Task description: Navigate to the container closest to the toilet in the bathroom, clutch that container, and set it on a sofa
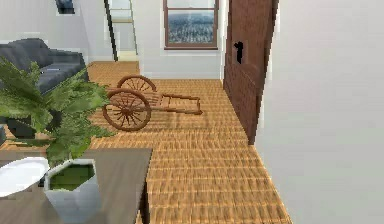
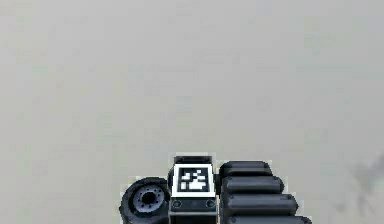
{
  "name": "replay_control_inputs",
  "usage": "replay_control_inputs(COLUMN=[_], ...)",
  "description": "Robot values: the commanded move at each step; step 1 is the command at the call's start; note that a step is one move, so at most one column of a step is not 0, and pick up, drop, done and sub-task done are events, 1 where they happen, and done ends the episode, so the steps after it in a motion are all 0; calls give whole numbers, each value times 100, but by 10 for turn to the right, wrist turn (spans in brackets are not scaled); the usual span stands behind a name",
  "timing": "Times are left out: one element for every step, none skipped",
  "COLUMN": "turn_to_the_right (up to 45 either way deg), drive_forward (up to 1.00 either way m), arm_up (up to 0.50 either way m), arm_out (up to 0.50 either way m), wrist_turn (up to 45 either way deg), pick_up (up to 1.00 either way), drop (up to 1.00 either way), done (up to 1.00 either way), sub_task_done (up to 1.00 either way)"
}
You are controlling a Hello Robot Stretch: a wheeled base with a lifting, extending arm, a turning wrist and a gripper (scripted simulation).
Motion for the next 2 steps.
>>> replay_control_inputs(turn_to_the_right=[0,0], drive_forward=[100,20], arm_up=[0,0], arm_out=[0,0], wrist_turn=[0,0], pick_up=[0,0], drop=[0,0], done=[0,0], sub_task_done=[0,0])
